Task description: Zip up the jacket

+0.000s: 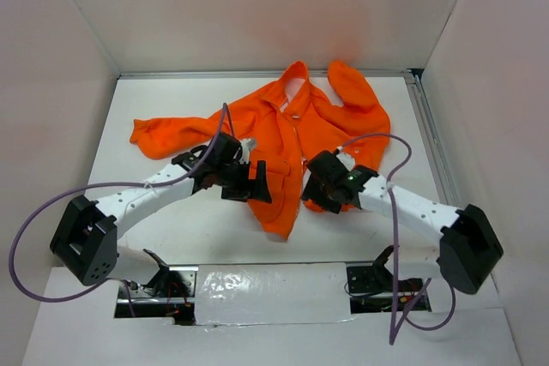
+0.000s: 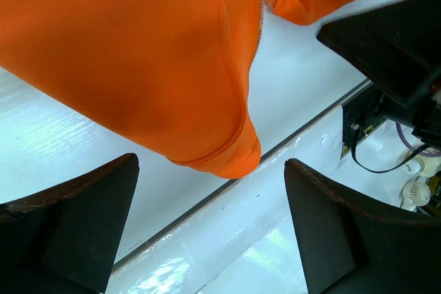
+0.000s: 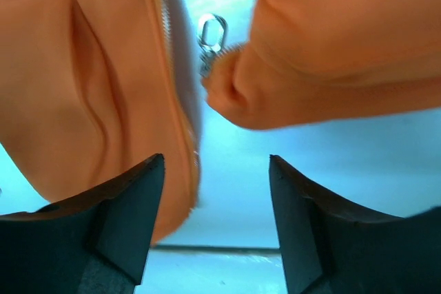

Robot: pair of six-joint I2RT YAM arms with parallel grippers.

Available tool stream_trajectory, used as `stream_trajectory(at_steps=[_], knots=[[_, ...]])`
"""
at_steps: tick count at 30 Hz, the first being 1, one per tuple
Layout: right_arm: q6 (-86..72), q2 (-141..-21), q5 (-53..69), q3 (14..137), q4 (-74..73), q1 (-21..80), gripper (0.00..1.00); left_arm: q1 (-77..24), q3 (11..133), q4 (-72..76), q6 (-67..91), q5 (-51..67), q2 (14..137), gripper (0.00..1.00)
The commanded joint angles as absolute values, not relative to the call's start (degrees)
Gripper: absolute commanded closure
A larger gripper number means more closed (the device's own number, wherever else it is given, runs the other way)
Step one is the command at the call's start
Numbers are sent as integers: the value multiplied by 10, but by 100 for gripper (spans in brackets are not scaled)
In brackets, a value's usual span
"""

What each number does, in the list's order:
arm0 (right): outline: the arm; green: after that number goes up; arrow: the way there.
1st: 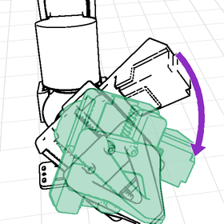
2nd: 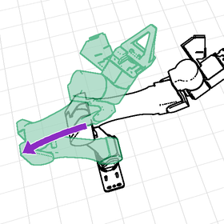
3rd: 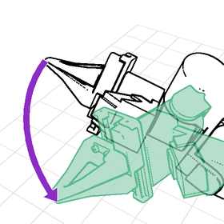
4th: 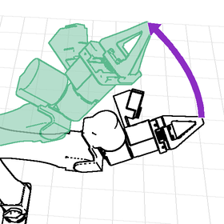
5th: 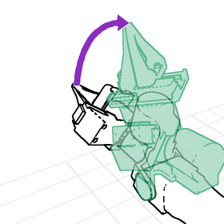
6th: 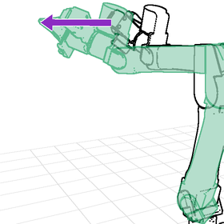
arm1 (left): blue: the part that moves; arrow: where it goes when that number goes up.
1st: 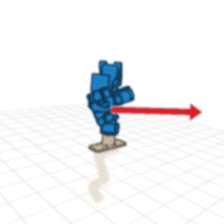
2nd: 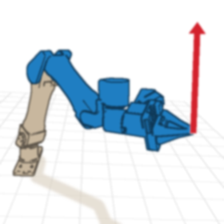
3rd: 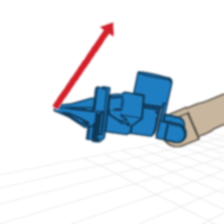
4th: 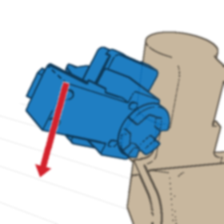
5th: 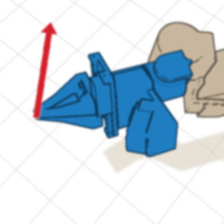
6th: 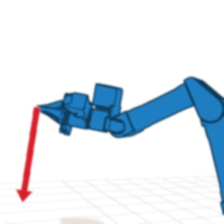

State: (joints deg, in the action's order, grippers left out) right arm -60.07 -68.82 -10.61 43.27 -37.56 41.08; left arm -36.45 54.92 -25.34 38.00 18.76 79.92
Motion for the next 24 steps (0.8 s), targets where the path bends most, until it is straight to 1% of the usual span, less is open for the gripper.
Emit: stream_trajectory(at_steps=[1,2,4,5,7,8,12,17,19,20,23,24], knots=[[-623,-743,-168,490,-389,424,33,-360,541,-236,383,208,774,1],[-618,-768,-166,503,-391,425,37,-359,538,-236,383,211,773,1],[-614,-789,-170,511,-392,422,40,-358,535,-234,378,218,769,1],[-617,-806,-172,512,-400,422,45,-357,531,-233,378,218,765,1],[-627,-818,-179,511,-407,422,46,-352,527,-233,374,218,761,1],[-630,-828,-179,509,-405,423,49,-350,526,-233,372,218,757,1],[-639,-851,-177,498,-384,422,49,-338,521,-230,367,222,751,1],[-638,-888,-180,518,-366,422,49,-330,517,-223,363,238,751,1],[-641,-904,-184,521,-368,421,51,-328,511,-219,362,243,748,1],[-644,-909,-185,520,-369,421,54,-327,507,-219,362,243,745,1],[-652,-925,-185,508,-361,421,56,-321,502,-219,361,242,744,1],[-655,-932,-185,504,-352,421,58,-319,500,-219,361,242,744,1]])
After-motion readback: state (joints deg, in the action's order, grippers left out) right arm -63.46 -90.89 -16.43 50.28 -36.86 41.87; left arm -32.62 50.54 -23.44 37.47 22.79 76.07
